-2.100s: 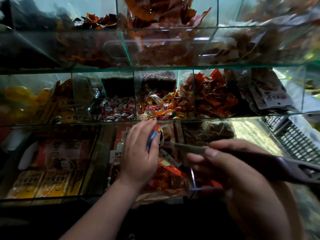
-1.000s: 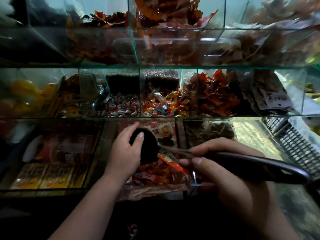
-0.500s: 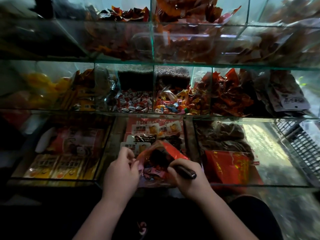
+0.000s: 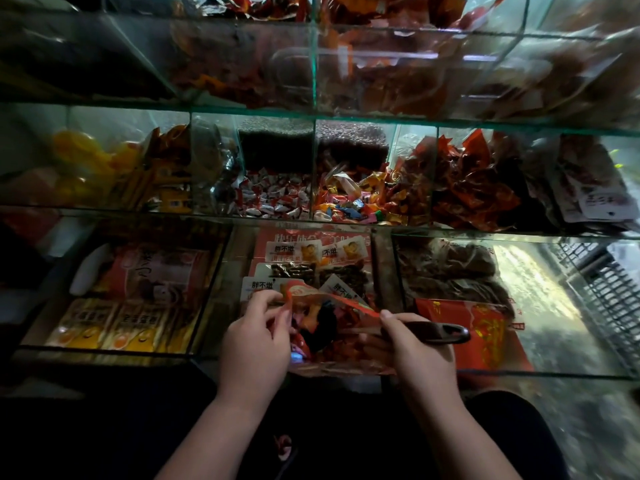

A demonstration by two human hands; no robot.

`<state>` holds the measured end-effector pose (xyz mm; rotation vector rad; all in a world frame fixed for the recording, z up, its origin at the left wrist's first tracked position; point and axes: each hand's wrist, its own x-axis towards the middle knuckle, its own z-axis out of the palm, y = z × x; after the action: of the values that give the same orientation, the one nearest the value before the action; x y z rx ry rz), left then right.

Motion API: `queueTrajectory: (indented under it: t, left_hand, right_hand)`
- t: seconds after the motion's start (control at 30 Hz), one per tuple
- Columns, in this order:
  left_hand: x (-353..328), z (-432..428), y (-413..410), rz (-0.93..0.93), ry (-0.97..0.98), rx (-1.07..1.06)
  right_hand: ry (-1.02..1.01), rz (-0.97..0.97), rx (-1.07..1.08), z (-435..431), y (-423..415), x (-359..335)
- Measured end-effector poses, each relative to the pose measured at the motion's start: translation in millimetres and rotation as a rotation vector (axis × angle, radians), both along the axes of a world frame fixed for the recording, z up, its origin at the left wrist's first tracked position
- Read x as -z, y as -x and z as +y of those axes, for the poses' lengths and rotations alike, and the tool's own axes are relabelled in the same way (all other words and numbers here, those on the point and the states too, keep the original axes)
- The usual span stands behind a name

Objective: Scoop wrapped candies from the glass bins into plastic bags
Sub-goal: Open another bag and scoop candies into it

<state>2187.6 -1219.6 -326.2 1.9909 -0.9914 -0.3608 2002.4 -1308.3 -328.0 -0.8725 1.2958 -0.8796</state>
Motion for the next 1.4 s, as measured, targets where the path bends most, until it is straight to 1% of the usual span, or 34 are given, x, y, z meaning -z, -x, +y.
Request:
queueTrajectory:
  t: [0.07, 0.2, 0.23, 0.33, 0.37, 0.47, 0.5, 0.57, 0.6, 0.67, 0.77, 0.83, 0.9, 1.07, 1.1, 1.17, 1.2, 1.23, 1.27, 1.3, 1.33, 1.37, 1.4]
  left_hand:
    - [-1, 1, -1, 0.012, 0.021, -0.019]
    - [-3, 1, 0, -0.018, 0.0, -0.028]
    - [-3, 1, 1, -0.027, -0.002, -0.033]
    - [-3, 1, 1, -0.027, -0.004, -0.036]
    - [-2, 1, 2, -0.004, 0.002, -0.032]
    - [1, 2, 5, 0.05, 0.022, -0.03]
    - [2, 2, 5, 0.051, 0.029, -0.03]
    - [3, 2, 6, 0.059, 0.04, -0.035]
    - [3, 2, 6, 0.066, 0.044, -0.039]
    - [2, 3, 5, 0.071, 0.058, -0.044]
    - [1, 3, 5, 0.061, 0.071, -0.054]
    - [1, 4, 7, 0.07, 0.062, -0.058]
    - [0, 3, 7, 0.099, 0.056, -0.061]
    - [-5, 2, 5, 0.018, 0.082, -0.114]
    - [-7, 2, 7, -0.008, 0.094, -0.118]
    - [-11, 3, 10, -0.182, 0.158, -0.094]
    - [-13, 3, 12, -0.283, 0.213, -0.053]
    - [-14, 3, 15, -0.344, 0.273, 0.011]
    - [-15, 3, 20, -0.349, 0.299, 0.088]
    - [-17, 2, 26, -0.303, 0.278, 0.167]
    - [-18, 0, 33, -0.24, 0.21, 0.23]
    - [-20, -3, 40, -0.185, 0.098, 0.282]
    - [-20, -8, 46, -0.171, -0.029, 0.318]
  right_hand:
    - [0.014, 0.0, 0.003, 0, 4, 1]
    - [0.008, -0.063, 0.032, 0, 11, 7]
    - [0.033, -0.06, 0.019, 0, 13, 7]
    - [0.071, -0.029, -0.108, 1, 17, 8]
    - [0.072, 0.003, -0.138, 1, 15, 9]
    - [0.234, 0.212, -0.232, 8, 4, 10]
    - [0.248, 0.218, -0.244, 10, 0, 11]
    - [0.234, 0.164, -0.272, 14, -5, 14]
    - [0.261, 0.17, -0.276, 14, -7, 18]
    - [0.347, 0.229, -0.264, 17, -9, 24]
    - [0.393, 0.267, -0.281, 21, -15, 27]
    - [0.228, 0.127, -0.24, 19, -19, 25]
    - [0.01, -0.053, -0.131, 14, -14, 22]
    - [-0.12, -0.266, 0.144, 8, 17, 12]
    - [-0.131, -0.276, 0.164, 8, 22, 9]
    - [-0.126, -0.229, 0.147, 6, 29, 0]
    - [-0.128, -0.192, 0.115, 5, 32, -4]
    - [-0.125, -0.154, 0.077, 4, 35, -9]
    - [-0.109, -0.122, 0.041, 5, 37, -15]
    - [-0.081, -0.099, 0.018, 6, 37, -22]
    - [-0.04, -0.082, 0.013, 8, 36, -28]
    - [0.008, -0.066, 0.011, 10, 35, -34]
    - [0.05, -0.055, 0.012, 12, 33, -39]
